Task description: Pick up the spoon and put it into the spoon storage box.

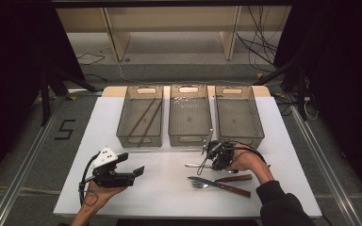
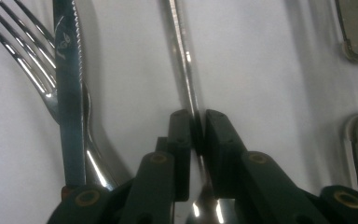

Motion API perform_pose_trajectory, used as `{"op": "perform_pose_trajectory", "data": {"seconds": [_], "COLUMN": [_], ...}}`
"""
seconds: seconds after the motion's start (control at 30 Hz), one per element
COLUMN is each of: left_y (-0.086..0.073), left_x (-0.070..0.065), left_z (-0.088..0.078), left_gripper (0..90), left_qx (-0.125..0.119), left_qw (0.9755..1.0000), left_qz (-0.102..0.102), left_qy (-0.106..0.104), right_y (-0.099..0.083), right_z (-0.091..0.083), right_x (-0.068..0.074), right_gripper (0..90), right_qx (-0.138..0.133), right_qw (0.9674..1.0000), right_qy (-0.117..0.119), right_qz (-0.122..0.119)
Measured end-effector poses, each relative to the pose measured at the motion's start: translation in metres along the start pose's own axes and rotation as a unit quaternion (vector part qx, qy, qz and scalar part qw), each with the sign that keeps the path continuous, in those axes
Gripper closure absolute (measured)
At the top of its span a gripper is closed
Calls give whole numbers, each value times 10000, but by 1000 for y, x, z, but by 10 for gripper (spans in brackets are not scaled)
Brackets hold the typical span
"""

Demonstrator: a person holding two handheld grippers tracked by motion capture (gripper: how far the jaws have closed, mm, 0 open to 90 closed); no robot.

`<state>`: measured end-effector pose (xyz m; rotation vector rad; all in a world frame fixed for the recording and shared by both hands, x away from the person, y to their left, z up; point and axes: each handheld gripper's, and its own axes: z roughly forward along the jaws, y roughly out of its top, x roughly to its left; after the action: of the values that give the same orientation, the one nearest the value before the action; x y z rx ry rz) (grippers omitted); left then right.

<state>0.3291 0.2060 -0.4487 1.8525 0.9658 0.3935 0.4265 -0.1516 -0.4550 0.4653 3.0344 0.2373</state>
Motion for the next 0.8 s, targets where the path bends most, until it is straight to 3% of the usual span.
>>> {"op": "perform_pose_trajectory", "data": {"seconds": [0.33,0.43,0.63,0.8], "left_y": [0,0,0,0], "left_x": [0,0,0,1], "left_z": [0,0,0,0], "left_gripper": [167,167,167,167], "left_qx": [4,5,-7,-20], "left_qw": [10000,10000,10000,10000], "left_qz": [7,6,-18,-13], "left_qy": [7,12,16,15], "right_y": [1,0,-3,-5], "right_z": [-1,-4,-17,-29], "right_x": [4,4,2,-2], "right_gripper": [859,860,861,861], "right_qx": [63,-55,-523,-977], "right_qw": [9998,9998,9986,9948], "right_qy": [-113,-163,-64,24], "right_qz": [-129,-103,58,269]}}
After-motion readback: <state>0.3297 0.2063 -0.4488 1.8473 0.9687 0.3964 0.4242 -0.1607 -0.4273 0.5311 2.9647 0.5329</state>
